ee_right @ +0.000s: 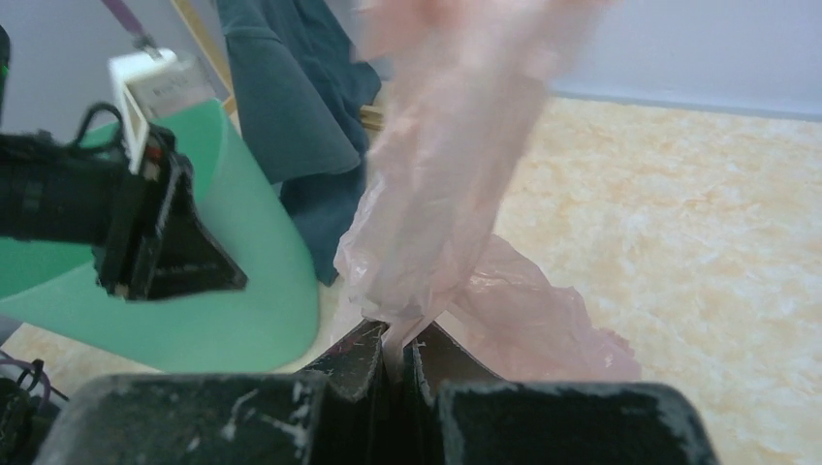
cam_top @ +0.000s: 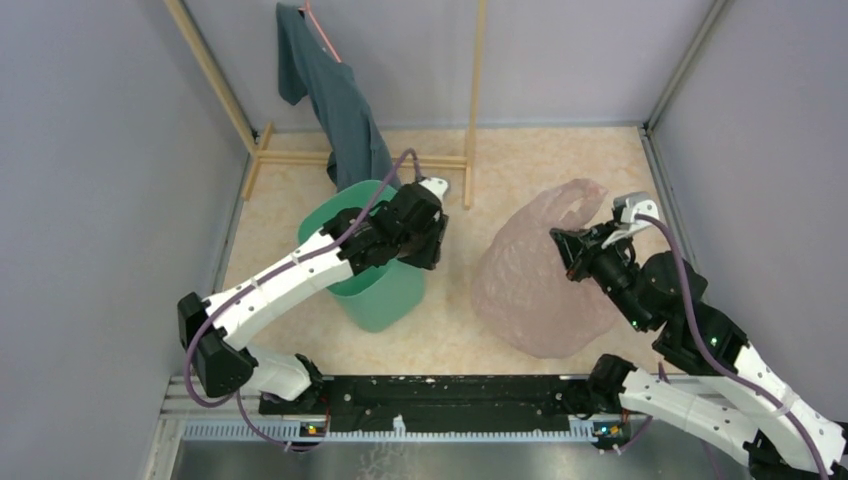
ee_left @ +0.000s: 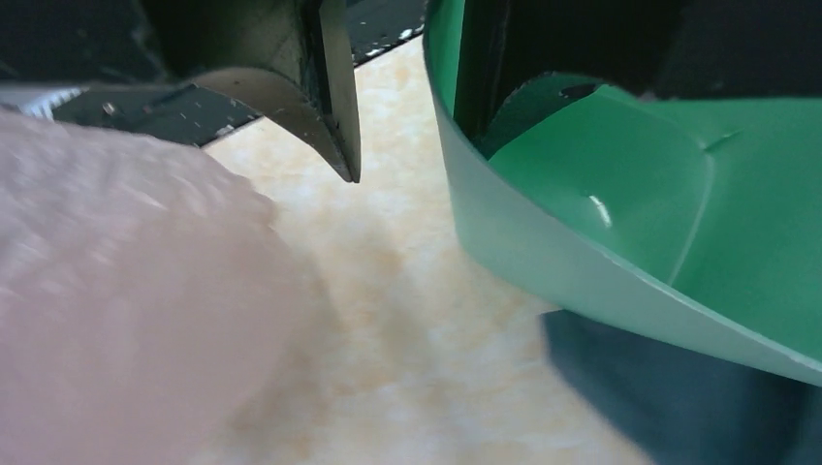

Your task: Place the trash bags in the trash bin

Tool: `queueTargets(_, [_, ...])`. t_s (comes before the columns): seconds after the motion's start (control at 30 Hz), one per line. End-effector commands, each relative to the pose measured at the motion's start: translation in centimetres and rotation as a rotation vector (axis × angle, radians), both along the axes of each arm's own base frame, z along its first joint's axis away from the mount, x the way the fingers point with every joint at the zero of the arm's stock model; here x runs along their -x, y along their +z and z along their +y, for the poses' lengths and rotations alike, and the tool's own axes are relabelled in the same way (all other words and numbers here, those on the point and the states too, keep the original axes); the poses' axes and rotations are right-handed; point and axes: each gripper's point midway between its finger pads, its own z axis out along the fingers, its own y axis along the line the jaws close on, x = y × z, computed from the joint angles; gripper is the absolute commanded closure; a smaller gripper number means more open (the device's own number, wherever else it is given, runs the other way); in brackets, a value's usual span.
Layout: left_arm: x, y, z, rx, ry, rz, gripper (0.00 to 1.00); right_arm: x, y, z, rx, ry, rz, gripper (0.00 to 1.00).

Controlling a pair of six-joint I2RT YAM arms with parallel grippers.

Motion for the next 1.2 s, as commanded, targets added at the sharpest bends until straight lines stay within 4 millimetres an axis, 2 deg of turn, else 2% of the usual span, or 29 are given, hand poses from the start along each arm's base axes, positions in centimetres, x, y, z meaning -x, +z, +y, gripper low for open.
queueTargets(0.0, [2.6, 2.6, -9.7, 0.214, -0.322, -0.010, 1.00, -0.5, 3.9, 0.0, -0.018, -0.012, -0.066, 1.00])
queueTargets(0.07, [2.9, 2.6, -11.2, 0.164, -0.367, -0.043, 1.00, -0.7, 4.7, -0.6, -0.028, -0.046, -0.074, 1.00])
queueTargets(0.17, [2.8, 1.1, -12.5, 0.126, -0.412, -0.035, 0.98, -0.7, 5.7, -2.1, -0.063, -0.109, -0.073, 1.00])
queueTargets(0.3, [3.7, 1.0, -13.3, 0.153, -0.480, -0.027, 0.90, -0.2, 6.1, -4.4, -0.122, -0.192, -0.054, 1.00])
queueTargets(0.33, [3.8, 1.1, -13.3, 0.164, -0.491, -0.039, 0.84, 0.0, 6.1, -4.9, -0.131, -0.200, -0.055, 1.00])
queueTargets(0.4, [3.8, 2.0, -13.2, 0.201, -0.500, -0.083, 0.61, 0.5, 6.4, -5.6, -0.147, -0.202, -0.079, 1.00])
queueTargets(0.43, [3.9, 2.6, -13.1, 0.220, -0.503, -0.103, 0.53, 0.6, 6.7, -5.8, -0.147, -0.204, -0.090, 1.00])
queueTargets(0.53, [4.3, 4.7, -12.2, 0.268, -0.518, -0.165, 0.36, 0.9, 9.1, -5.2, -0.162, -0.156, -0.136, 1.00])
queueTargets(0.73, [6.2, 11.3, -9.3, 0.433, -0.561, -0.369, 0.09, -0.2, 15.3, -0.4, -0.072, 0.000, -0.219, 1.00])
queueTargets(0.83, [6.2, 14.8, -5.9, 0.482, -0.481, -0.497, 0.02, -0.7, 18.6, 3.6, -0.067, 0.127, -0.271, 1.00])
queueTargets(0.93, [5.8, 17.3, -1.1, 0.498, -0.330, -0.608, 0.01, -0.2, 21.7, 9.2, -0.118, 0.339, -0.315, 1.00])
queueTargets(1.0, [5.7, 17.6, 1.8, 0.500, -0.239, -0.654, 0.02, 0.4, 23.5, 12.9, -0.165, 0.488, -0.326, 1.00])
queueTargets(1.03, [5.8, 17.6, 3.1, 0.505, -0.203, -0.672, 0.02, 0.1, 23.8, 15.3, -0.186, 0.545, -0.306, 1.00])
queueTargets(1.17, [5.8, 16.2, 7.7, 0.481, -0.064, -0.698, 0.01, 2.4, 28.2, 20.1, -0.248, 0.700, -0.377, 1.00])
